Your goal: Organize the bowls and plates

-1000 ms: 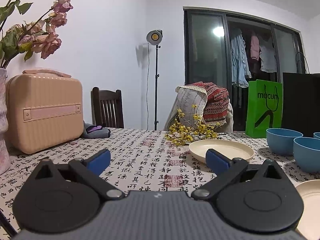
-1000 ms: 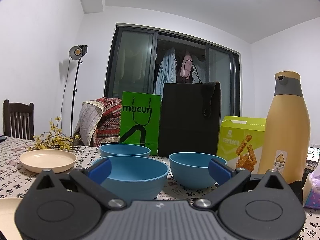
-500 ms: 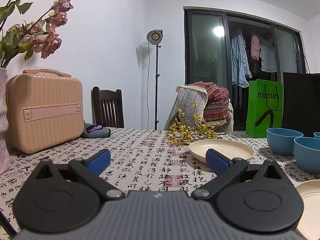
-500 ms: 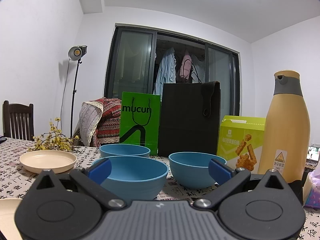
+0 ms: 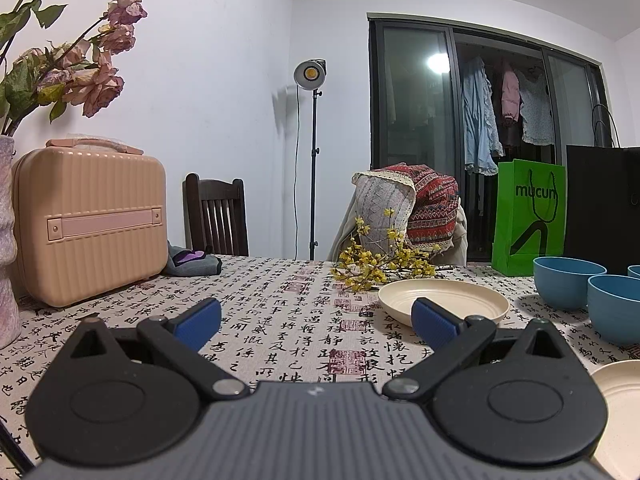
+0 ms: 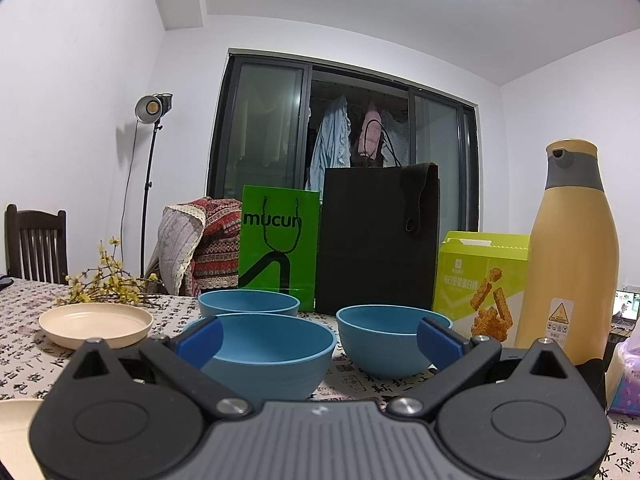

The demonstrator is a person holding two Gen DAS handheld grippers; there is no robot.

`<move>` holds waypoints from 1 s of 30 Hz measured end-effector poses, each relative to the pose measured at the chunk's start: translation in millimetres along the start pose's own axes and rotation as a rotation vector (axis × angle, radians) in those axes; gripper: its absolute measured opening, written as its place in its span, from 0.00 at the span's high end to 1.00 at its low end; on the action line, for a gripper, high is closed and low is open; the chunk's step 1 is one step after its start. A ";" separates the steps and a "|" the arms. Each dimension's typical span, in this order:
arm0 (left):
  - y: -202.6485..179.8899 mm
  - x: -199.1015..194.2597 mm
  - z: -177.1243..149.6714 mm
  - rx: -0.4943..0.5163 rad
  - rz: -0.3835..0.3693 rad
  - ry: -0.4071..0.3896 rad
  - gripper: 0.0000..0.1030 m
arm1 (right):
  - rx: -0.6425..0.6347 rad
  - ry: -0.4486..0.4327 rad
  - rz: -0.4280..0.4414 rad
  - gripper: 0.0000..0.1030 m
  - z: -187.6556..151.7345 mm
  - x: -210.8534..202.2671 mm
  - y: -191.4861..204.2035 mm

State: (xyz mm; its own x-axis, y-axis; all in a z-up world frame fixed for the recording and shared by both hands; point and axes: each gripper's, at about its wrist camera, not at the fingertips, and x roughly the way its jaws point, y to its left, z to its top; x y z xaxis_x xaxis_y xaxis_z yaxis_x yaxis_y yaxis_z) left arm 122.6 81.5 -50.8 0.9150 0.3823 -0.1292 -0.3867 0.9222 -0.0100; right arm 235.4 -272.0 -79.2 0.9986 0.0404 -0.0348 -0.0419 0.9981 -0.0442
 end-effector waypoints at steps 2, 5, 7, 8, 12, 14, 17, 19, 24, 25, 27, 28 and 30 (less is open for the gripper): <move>-0.4 -0.1 0.0 0.000 0.000 0.000 0.00 | 0.000 0.000 0.000 0.00 0.2 -0.2 -0.1; 0.0 0.0 -0.1 -0.001 0.000 0.001 0.00 | 0.000 0.001 0.001 0.00 0.1 -0.2 0.0; -0.2 -0.3 -0.2 -0.002 0.000 0.001 0.00 | -0.002 0.002 0.002 0.00 0.2 -0.4 0.2; -0.3 -0.2 -0.2 -0.002 0.001 0.002 0.00 | -0.004 0.002 0.002 0.00 0.2 -0.6 0.6; 0.8 2.3 0.9 -0.006 -0.010 0.021 0.00 | -0.008 0.013 0.009 0.00 0.8 1.3 1.2; 2.9 6.6 4.0 -0.019 -0.045 0.067 0.00 | -0.024 0.034 0.020 0.00 3.9 2.2 4.1; 4.5 8.0 14.6 -0.042 -0.081 0.087 0.00 | -0.035 0.015 0.041 0.00 14.6 -5.1 9.0; 2.3 6.5 25.1 -0.029 -0.095 0.079 0.00 | -0.037 0.001 0.069 0.00 25.4 -10.7 13.7; 0.7 6.2 54.6 -0.046 -0.160 0.093 0.00 | -0.012 0.027 0.177 0.00 55.5 -14.1 29.0; 0.7 7.7 59.6 -0.048 -0.170 0.099 0.00 | -0.002 0.039 0.200 0.00 60.8 -12.8 32.0; 1.9 12.1 67.8 -0.063 -0.194 0.112 0.00 | 0.026 0.061 0.241 0.00 71.1 -8.4 37.9; 2.4 14.7 71.0 -0.072 -0.204 0.123 0.00 | 0.037 0.075 0.257 0.00 76.6 -5.3 42.4; 2.8 21.0 76.3 -0.081 -0.217 0.143 0.00 | 0.050 0.096 0.279 0.00 85.2 0.4 51.0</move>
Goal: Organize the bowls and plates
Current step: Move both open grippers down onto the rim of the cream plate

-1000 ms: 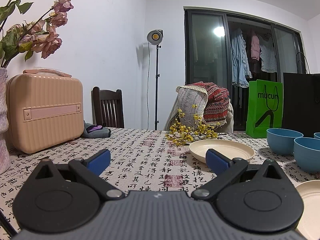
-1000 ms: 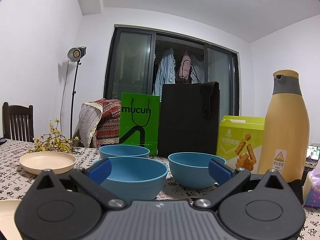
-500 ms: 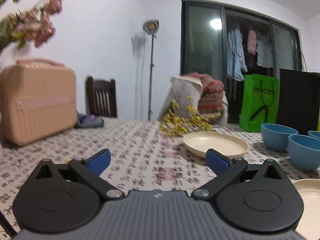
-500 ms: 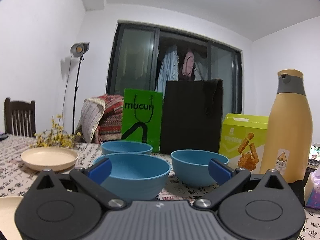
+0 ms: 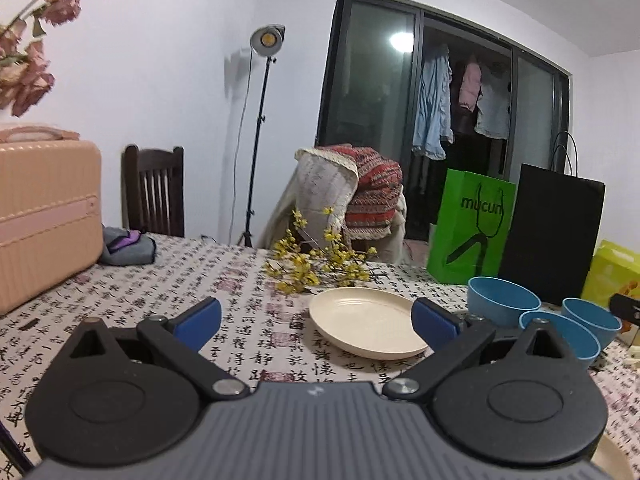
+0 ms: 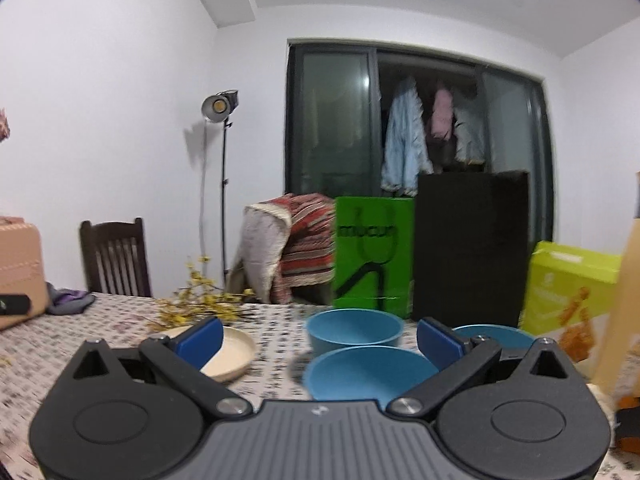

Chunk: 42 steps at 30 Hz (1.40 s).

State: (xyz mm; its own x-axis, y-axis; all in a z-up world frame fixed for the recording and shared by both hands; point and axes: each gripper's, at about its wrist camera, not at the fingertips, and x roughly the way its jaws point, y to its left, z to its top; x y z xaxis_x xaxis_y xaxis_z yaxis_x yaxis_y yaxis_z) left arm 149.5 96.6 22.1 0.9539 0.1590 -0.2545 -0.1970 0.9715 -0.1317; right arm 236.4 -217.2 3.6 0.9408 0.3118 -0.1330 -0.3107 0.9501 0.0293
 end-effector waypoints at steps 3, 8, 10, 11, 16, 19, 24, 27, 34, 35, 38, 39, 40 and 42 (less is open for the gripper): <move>3.2 8.3 8.0 -0.014 -0.007 0.018 0.00 | 0.010 0.035 0.027 0.00 11.1 11.3 12.4; 15.1 23.4 21.4 -0.044 -0.024 0.037 0.00 | 0.067 0.112 0.074 0.00 24.0 34.6 27.1; 18.5 28.7 25.6 -0.050 -0.024 0.040 0.00 | 0.094 0.135 0.094 0.00 28.3 44.1 32.6; 20.1 32.5 28.5 -0.053 -0.025 0.045 0.00 | 0.103 0.147 0.103 0.00 29.4 48.9 36.6; 24.9 49.3 43.6 -0.066 -0.029 0.078 0.00 | 0.105 0.194 0.116 0.00 31.2 74.4 55.2; 25.7 63.0 51.7 -0.082 -0.022 0.110 0.00 | 0.127 0.235 0.134 0.00 33.6 92.8 60.8; 25.8 85.2 62.9 -0.123 -0.014 0.166 0.00 | 0.137 0.298 0.125 0.01 37.3 122.2 65.5; 26.3 98.6 68.2 -0.151 -0.005 0.183 0.00 | 0.158 0.331 0.114 0.01 40.8 139.4 64.9; 26.7 130.9 85.2 -0.224 0.016 0.222 0.00 | 0.211 0.388 0.075 0.01 41.2 175.8 57.7; 26.1 134.6 87.5 -0.231 0.023 0.224 0.00 | 0.215 0.396 0.070 0.01 39.6 181.5 57.1; 24.1 148.4 93.8 -0.249 0.041 0.233 0.00 | 0.227 0.419 0.060 0.01 35.8 193.0 55.2; 23.8 153.0 95.2 -0.257 0.043 0.238 0.00 | 0.229 0.423 0.056 0.02 34.8 196.4 54.5; 23.4 157.0 95.7 -0.265 0.045 0.242 0.00 | 0.229 0.427 0.052 0.03 33.7 199.4 53.9; 21.5 166.1 94.8 -0.280 0.049 0.254 0.00 | 0.237 0.440 0.045 0.04 31.3 205.2 52.9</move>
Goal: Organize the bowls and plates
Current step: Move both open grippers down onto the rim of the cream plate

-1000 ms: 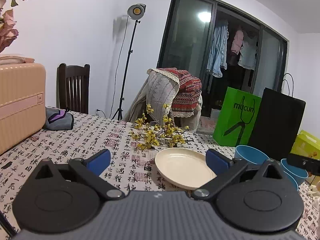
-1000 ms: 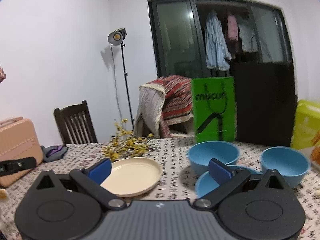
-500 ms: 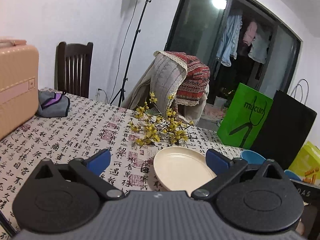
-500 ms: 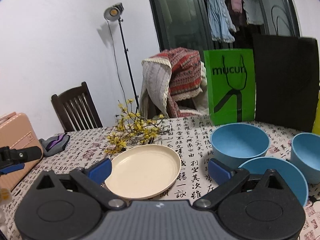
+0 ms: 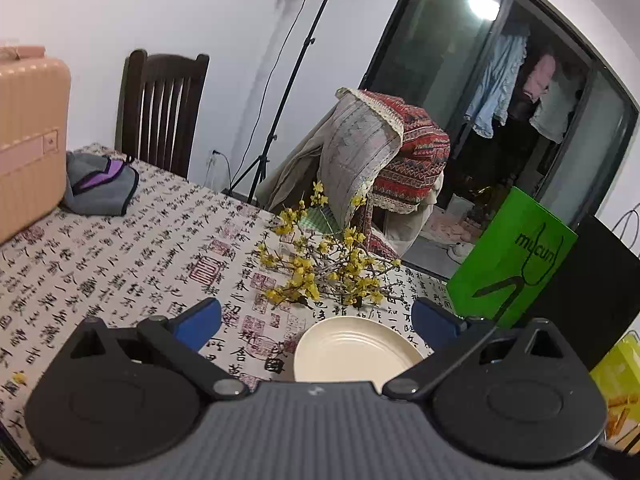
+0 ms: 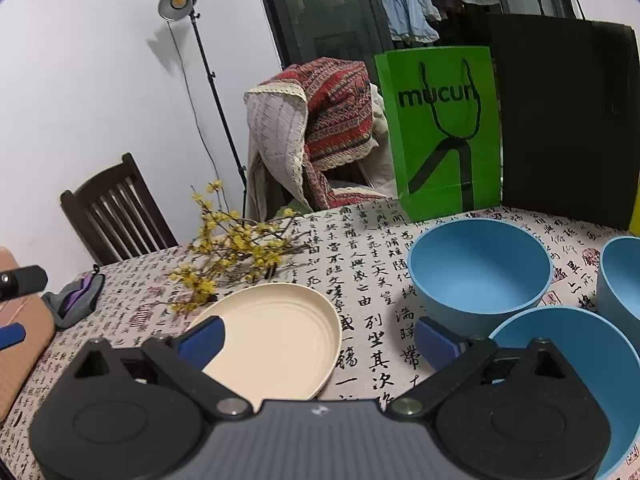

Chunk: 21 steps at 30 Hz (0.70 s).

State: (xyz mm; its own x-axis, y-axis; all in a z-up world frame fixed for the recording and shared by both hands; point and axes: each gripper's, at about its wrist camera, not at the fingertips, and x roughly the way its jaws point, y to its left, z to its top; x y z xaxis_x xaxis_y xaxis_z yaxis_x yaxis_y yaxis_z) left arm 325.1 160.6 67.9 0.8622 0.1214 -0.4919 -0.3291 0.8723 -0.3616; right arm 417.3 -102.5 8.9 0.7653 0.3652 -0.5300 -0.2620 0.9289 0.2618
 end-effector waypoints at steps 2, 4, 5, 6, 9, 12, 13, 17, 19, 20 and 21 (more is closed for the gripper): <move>-2.4 10.2 -0.2 -0.015 0.008 0.019 0.00 | 0.007 0.013 -0.003 0.06 2.0 6.6 -1.3; -4.0 22.5 -0.5 -0.031 0.022 0.038 0.00 | 0.005 0.021 -0.013 0.07 2.9 11.8 -1.8; -4.7 28.3 -0.5 -0.034 0.036 0.046 0.00 | 0.004 0.023 -0.017 0.07 3.9 14.5 -1.9; -5.4 33.2 -0.7 -0.036 0.051 0.052 0.00 | 0.003 0.024 -0.020 0.07 4.6 17.2 -2.1; -2.0 48.5 -3.6 -0.043 0.069 0.069 0.00 | -0.002 0.035 -0.026 0.09 5.9 25.1 -1.9; 7.5 62.9 -10.3 -0.062 0.071 0.094 0.00 | -0.018 0.054 -0.045 0.13 6.1 34.9 0.5; 9.8 66.9 -12.5 -0.065 0.074 0.103 0.00 | -0.021 0.061 -0.051 0.14 5.5 38.5 0.9; 17.4 79.9 -17.2 -0.055 0.086 0.136 0.00 | -0.022 0.081 -0.063 0.18 1.8 50.3 1.5; 18.3 84.0 -18.3 -0.051 0.093 0.140 0.00 | -0.024 0.086 -0.067 0.20 1.9 54.6 2.4; 17.7 86.0 -19.1 -0.046 0.095 0.144 0.00 | -0.025 0.085 -0.068 0.20 2.6 55.8 2.9; 16.8 88.6 -20.5 -0.036 0.095 0.151 0.00 | -0.026 0.085 -0.070 0.21 3.0 57.0 3.9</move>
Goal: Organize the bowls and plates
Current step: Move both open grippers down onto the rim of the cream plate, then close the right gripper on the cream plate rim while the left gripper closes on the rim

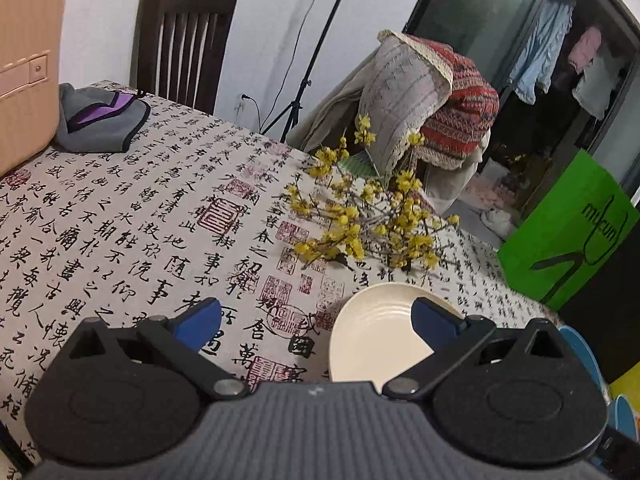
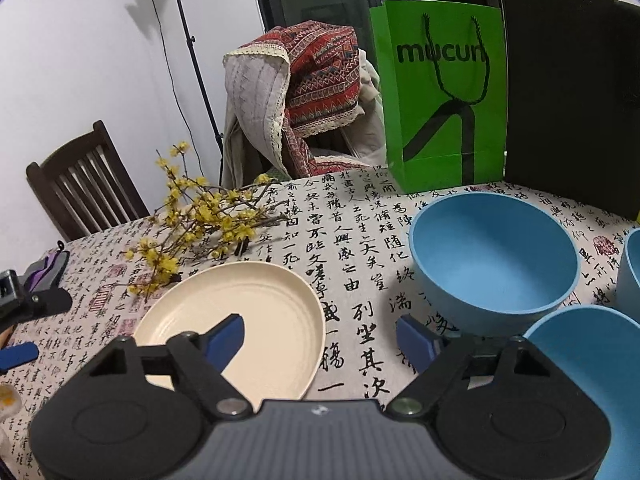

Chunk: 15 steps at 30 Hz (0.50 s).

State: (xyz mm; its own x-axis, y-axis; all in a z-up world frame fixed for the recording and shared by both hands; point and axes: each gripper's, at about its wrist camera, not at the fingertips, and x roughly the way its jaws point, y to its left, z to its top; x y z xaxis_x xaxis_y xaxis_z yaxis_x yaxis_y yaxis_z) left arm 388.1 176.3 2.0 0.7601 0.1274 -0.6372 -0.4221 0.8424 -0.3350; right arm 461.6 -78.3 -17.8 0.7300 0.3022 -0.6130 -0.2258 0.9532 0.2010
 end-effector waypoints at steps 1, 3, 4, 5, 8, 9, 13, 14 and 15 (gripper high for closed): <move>-0.8 2.9 -1.1 0.010 -0.001 0.009 0.00 | -0.002 0.000 -0.003 0.22 0.6 1.1 1.2; -0.8 10.0 -3.0 0.014 -0.006 0.035 0.00 | -0.011 0.008 -0.006 0.24 1.1 4.7 4.7; 0.1 13.3 -3.7 0.011 -0.007 0.047 0.00 | -0.016 0.014 -0.008 0.25 1.1 6.9 6.8; 1.2 16.9 -4.6 0.008 -0.007 0.058 0.00 | -0.022 0.022 -0.015 0.26 0.7 9.6 9.2; 2.2 25.5 -8.1 0.013 0.003 0.079 0.02 | -0.033 0.039 -0.039 0.32 -0.1 18.5 14.2; 1.7 28.1 -9.5 0.019 0.005 0.084 0.04 | -0.033 0.040 -0.050 0.35 -0.2 21.2 15.2; -0.9 36.7 -14.3 0.043 0.005 0.099 0.11 | -0.022 0.056 -0.075 0.47 0.8 34.0 15.7; -2.0 38.5 -15.2 0.051 0.007 0.100 0.14 | -0.015 0.061 -0.079 0.48 1.2 38.0 14.8; -2.9 40.8 -16.5 0.059 0.013 0.100 0.14 | -0.012 0.066 -0.081 0.50 1.5 41.6 13.9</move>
State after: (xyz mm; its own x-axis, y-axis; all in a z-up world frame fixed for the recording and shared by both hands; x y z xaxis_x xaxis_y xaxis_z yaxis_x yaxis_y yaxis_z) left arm 412.1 170.5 -34.5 0.7005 0.0881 -0.7082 -0.3996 0.8706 -0.2869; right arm 489.9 -52.5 -39.4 0.7019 0.2241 -0.6761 -0.1759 0.9744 0.1403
